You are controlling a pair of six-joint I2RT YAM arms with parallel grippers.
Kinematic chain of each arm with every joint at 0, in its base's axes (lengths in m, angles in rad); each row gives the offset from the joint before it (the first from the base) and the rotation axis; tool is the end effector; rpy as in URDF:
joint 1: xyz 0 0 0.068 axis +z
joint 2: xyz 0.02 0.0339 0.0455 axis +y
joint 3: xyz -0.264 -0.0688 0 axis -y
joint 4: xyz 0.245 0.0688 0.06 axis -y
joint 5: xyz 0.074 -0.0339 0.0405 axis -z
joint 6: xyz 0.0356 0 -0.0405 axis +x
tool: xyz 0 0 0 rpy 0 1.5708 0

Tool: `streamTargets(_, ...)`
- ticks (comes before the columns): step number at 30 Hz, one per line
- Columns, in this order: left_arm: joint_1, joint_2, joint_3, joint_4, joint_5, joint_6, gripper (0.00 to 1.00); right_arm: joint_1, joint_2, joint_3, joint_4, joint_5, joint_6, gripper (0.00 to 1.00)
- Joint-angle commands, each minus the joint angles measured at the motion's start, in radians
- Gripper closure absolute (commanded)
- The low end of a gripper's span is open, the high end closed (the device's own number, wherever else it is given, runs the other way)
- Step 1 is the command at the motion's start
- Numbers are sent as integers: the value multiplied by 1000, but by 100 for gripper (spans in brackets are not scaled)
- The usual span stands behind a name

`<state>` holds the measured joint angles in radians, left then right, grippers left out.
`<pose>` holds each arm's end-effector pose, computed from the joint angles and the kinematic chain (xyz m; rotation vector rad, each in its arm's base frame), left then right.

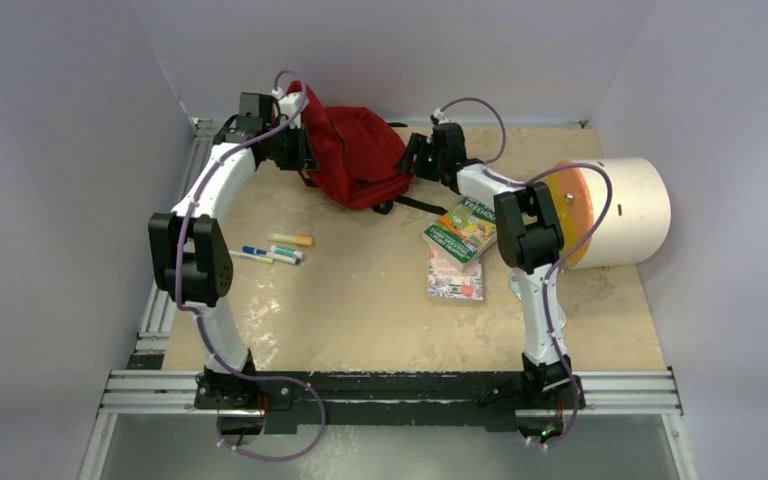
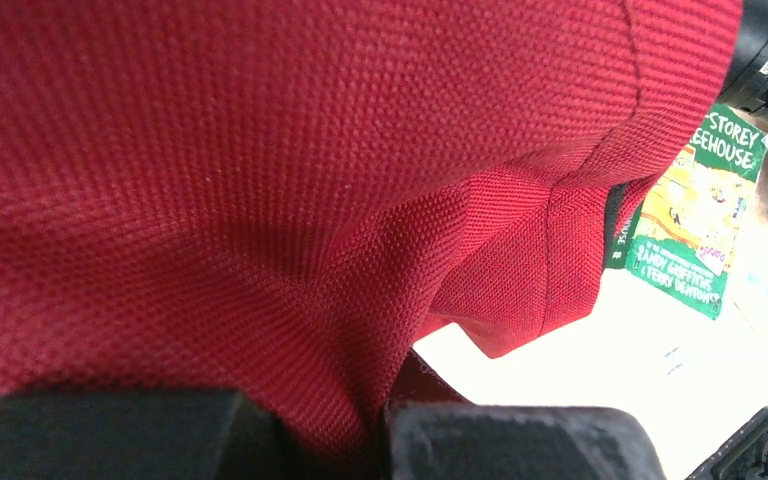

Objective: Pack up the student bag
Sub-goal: Adjust the student bag at the center of the board.

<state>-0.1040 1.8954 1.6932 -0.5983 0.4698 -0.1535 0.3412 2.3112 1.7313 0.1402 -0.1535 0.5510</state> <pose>0.4259 -0.0607 0.2974 0.1699 2.3569 -0.6806 0.5021 0.1841 0.1779 0.1167 2.0768 0.7131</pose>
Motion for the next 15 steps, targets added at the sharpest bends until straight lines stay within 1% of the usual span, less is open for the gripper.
streamTargets(1,4,-80,-34,61,14,17,100,2,-12,41,-9,1,-19,44)
streamTargets(2,5,-83,-45,66,17,12,100,1,-17,30,-3,12,-20,52)
streamTargets(4,9,-85,-69,79,26,-2,100,0,-45,-11,23,39,-21,65)
streamTargets(7,21,-84,-107,110,44,-27,100,-11,-132,-96,84,87,-10,95)
streamTargets(8,24,-78,-114,119,51,-35,100,-20,-161,-125,98,117,-6,100)
streamTargets(11,26,-38,-115,139,85,-56,100,-48,-244,-187,111,181,-5,100)
streamTargets(15,23,65,-78,146,186,-86,100,-100,-331,-249,105,237,-8,100)
